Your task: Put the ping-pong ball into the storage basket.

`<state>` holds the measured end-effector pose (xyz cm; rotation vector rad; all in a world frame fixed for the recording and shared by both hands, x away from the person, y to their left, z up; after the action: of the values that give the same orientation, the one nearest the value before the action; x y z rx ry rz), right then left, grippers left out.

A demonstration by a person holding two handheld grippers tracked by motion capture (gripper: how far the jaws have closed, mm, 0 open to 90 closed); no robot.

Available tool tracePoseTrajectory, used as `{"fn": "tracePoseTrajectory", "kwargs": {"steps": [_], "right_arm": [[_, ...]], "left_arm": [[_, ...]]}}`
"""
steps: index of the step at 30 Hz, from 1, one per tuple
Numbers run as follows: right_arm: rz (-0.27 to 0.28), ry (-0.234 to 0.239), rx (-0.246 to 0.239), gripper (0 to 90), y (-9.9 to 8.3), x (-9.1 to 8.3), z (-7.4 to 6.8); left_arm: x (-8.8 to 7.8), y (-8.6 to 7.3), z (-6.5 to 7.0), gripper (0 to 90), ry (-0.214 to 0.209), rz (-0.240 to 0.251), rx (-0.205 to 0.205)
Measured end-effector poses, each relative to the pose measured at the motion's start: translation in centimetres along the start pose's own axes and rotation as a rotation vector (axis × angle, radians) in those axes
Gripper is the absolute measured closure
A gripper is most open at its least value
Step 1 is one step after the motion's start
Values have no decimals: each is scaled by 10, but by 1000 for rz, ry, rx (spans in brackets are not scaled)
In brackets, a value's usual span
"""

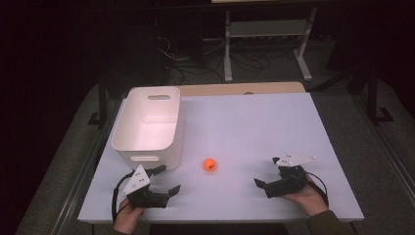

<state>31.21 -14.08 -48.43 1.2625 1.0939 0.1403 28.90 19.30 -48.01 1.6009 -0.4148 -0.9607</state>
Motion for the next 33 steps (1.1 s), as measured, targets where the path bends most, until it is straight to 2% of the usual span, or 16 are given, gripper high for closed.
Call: {"fn": "tracePoseTrajectory", "kwargs": {"steps": [15,33], "right_arm": [[1,30,-17,0,8,6,-6],[12,54,-9,0,17,12,-9]], "left_arm": [[1,-1,0,141,-3,-13,-1],[1,0,-1,141,-9,-14,-7]]}}
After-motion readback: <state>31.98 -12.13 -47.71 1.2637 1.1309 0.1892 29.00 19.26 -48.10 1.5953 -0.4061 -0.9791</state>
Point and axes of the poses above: each handheld gripper's, and its own axes: x roughly forward along the jaws, y roughly out of its top, z roughly to its right, the point moved 8 cm from there along x, roughly forward along the jaws, and after that the axes turned 2 degrees about y, right-handed, at the moved point
